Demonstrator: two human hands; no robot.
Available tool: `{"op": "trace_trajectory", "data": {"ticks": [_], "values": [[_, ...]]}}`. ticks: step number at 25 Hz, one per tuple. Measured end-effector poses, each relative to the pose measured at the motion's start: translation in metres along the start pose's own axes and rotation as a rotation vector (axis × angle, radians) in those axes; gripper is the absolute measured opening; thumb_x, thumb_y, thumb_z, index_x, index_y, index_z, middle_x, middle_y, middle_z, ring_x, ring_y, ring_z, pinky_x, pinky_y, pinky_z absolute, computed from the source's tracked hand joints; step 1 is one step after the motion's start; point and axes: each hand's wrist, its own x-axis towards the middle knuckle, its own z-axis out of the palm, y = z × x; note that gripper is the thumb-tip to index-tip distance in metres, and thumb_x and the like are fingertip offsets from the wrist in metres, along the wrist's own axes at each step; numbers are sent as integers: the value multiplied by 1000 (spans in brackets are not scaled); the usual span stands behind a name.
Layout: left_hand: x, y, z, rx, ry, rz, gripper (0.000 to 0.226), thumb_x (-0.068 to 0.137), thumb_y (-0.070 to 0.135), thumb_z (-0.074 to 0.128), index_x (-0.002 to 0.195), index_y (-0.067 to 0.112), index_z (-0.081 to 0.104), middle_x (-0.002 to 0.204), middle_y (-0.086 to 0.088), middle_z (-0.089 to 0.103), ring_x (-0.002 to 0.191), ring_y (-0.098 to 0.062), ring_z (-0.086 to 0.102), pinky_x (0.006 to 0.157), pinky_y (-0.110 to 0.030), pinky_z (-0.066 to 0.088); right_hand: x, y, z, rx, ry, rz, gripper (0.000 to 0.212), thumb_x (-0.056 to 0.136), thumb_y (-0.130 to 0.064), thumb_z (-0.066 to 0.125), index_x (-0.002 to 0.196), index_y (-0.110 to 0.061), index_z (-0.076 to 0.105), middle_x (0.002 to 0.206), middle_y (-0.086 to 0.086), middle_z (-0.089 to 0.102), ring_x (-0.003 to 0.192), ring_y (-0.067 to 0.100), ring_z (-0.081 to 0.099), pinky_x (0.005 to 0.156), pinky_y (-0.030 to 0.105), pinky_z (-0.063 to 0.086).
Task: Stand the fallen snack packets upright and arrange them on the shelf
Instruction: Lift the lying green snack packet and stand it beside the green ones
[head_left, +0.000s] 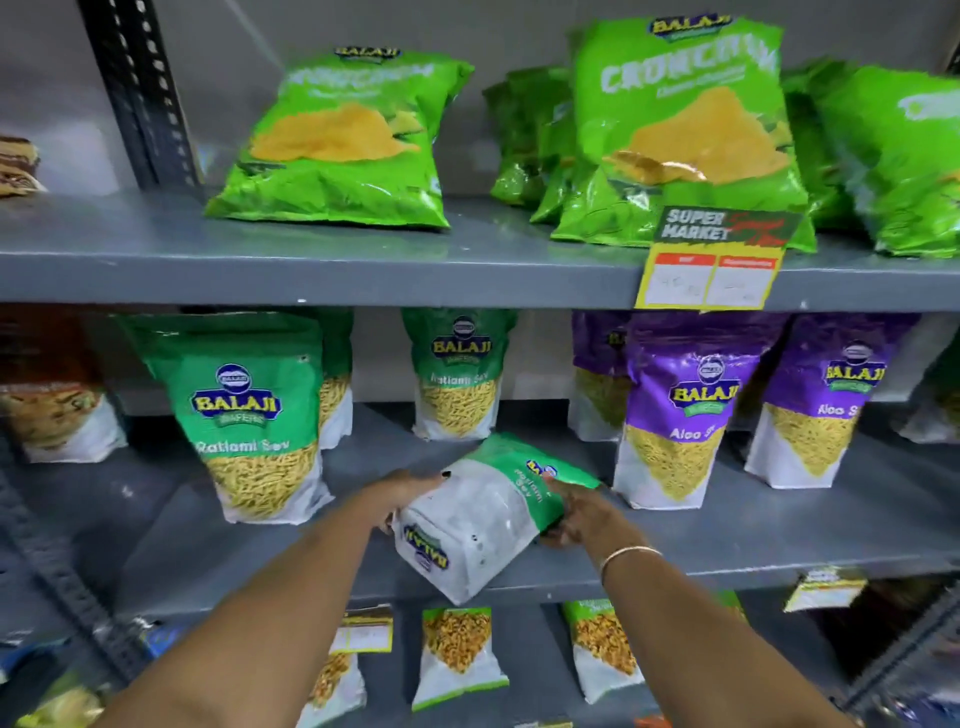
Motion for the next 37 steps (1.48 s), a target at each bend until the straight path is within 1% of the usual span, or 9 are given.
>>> {"op": "trace_trajectory", "data": {"ticks": [2, 4, 8, 14, 19, 22, 26, 31, 37], "values": [[1, -4, -4, -106, -46, 16, 40, 77, 48, 66, 90, 9, 61, 69, -3, 73, 61, -16, 68, 65, -32, 54, -2, 1, 7, 68, 21, -47, 18, 90, -33, 51, 85, -16, 53, 43, 7, 68, 37, 23, 65, 40, 35, 54], [-9, -4, -8, -89, -101, 16, 27, 80, 35, 69, 77, 10, 59, 58, -1, 68, 48, -12, 63, 53, -28, 55, -12, 0, 10, 92, 13, -95, 19, 92, -33, 48, 83, -18, 53, 41, 5, 68, 35, 21, 65, 33, 40, 51], [-30, 6, -17, -63, -184, 86, 27, 81, 18, 70, 74, 14, 44, 77, -1, 52, 66, -11, 53, 61, -26, 49, -46, -27, 15, 161, -39, -286, 14, 90, -10, 52, 78, -8, 60, 43, 4, 69, 37, 19, 66, 34, 30, 53], [-22, 23, -24, -45, 83, 352, 64, 65, -1, 80, 122, 0, 52, 128, -16, 61, 115, -26, 58, 101, -37, 48, -63, -96, 51, 81, 76, -650, 17, 73, 13, 67, 78, -2, 60, 58, 6, 67, 40, 13, 63, 47, 37, 55], [-8, 19, -1, -88, 345, 374, 66, 63, 0, 81, 122, -3, 53, 117, -10, 63, 100, -17, 56, 74, -19, 40, -32, -96, 62, -78, 35, -794, 33, 69, 24, 63, 77, -7, 58, 53, -9, 71, 42, -4, 63, 48, 16, 55], [4, 9, 14, -111, 434, 363, 64, 61, 4, 83, 118, -3, 55, 117, -16, 66, 101, -21, 60, 70, -19, 36, -15, -87, 58, -123, 73, -850, 33, 70, 21, 65, 100, 9, 61, 87, 11, 71, 48, -10, 63, 55, 14, 55], [8, 5, 18, -170, 465, 346, 68, 56, 4, 85, 117, 1, 55, 117, -14, 67, 110, -28, 62, 87, -31, 49, 3, -69, 42, -255, 23, -771, 50, 67, 14, 72, 113, 11, 51, 108, 17, 62, 73, 7, 66, 60, 13, 55], [-1, 12, 23, -113, 452, 395, 82, 56, 6, 85, 127, 3, 44, 129, -13, 58, 119, -29, 54, 89, -29, 43, -4, -21, 44, -495, 3, -299, 39, 75, -2, 72, 63, -16, 37, 64, 3, 43, 54, 13, 40, 34, 13, 30], [0, 4, 12, 37, 272, 325, 90, 38, 46, 79, 120, 17, 54, 124, -6, 58, 116, -23, 55, 99, -35, 48, -2, -8, 54, -595, 5, -396, 30, 76, 0, 65, 73, -17, 41, 71, -3, 47, 62, 7, 43, 49, 15, 35]]}}
